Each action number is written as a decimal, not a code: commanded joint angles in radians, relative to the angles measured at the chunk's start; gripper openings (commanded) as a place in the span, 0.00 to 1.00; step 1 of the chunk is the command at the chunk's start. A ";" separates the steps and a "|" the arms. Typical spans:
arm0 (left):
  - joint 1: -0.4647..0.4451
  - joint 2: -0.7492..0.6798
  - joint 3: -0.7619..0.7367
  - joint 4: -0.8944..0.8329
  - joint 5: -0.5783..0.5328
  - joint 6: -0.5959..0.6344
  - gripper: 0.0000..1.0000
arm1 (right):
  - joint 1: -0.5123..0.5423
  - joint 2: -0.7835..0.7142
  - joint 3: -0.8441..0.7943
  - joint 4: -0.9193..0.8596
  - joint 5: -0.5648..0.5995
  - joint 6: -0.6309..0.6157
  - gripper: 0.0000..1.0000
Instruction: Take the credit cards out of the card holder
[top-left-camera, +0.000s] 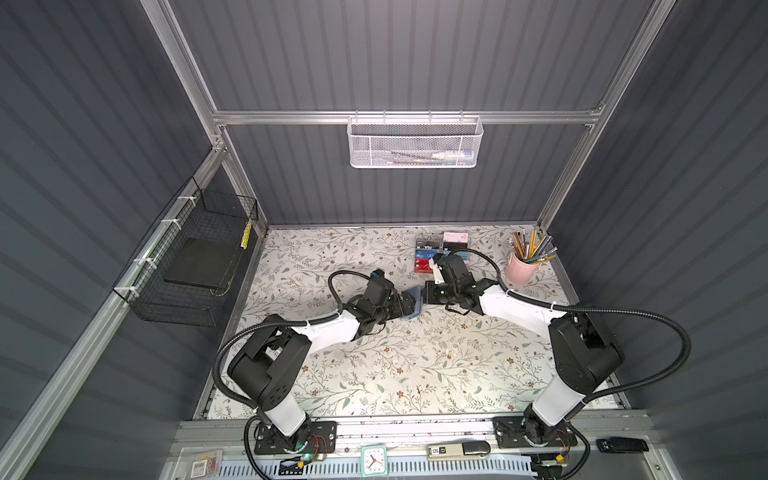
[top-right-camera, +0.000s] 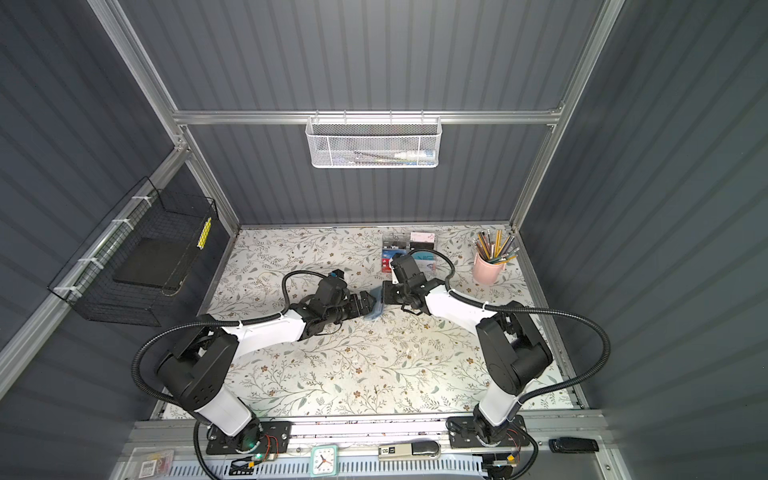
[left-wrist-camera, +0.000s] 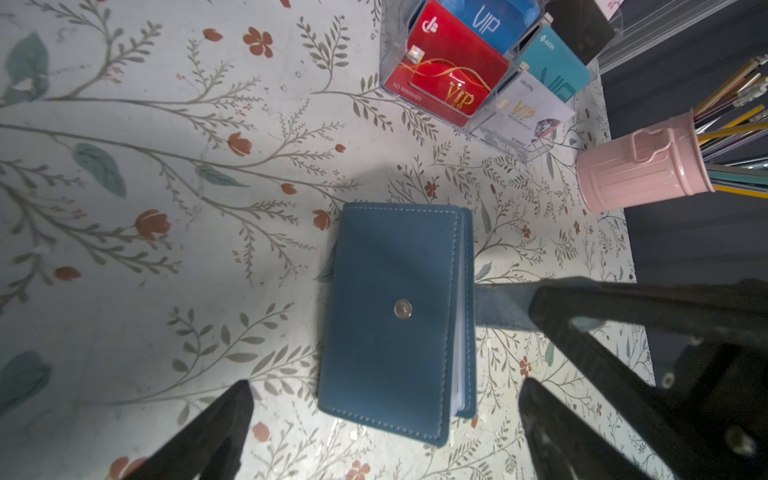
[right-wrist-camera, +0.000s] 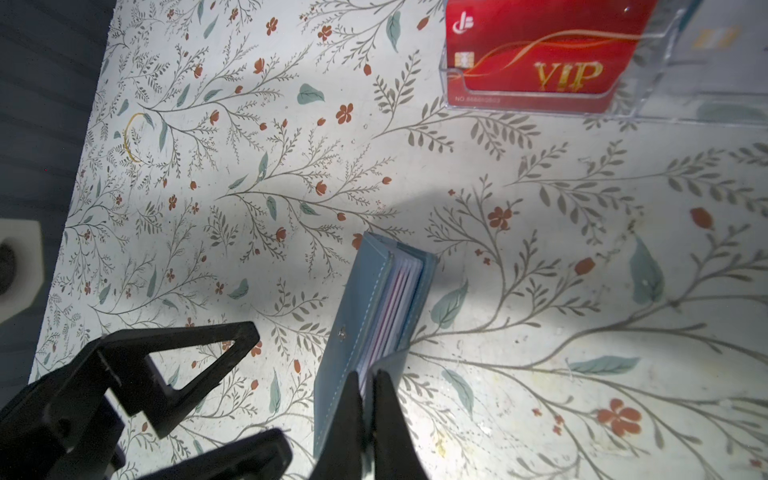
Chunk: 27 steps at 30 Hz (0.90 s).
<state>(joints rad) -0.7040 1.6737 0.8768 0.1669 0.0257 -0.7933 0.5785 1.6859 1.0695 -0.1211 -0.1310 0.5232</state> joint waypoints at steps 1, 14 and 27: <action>0.001 0.046 0.027 -0.003 0.029 0.022 1.00 | -0.002 -0.037 -0.011 0.011 -0.004 0.001 0.00; -0.008 0.078 0.055 -0.052 -0.023 0.039 1.00 | -0.010 -0.037 -0.011 0.011 -0.008 0.006 0.00; -0.007 0.051 0.064 -0.168 -0.134 0.066 1.00 | -0.015 -0.034 -0.013 0.011 -0.012 0.008 0.00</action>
<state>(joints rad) -0.7078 1.7470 0.9215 0.0597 -0.0616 -0.7578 0.5682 1.6752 1.0660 -0.1207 -0.1345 0.5236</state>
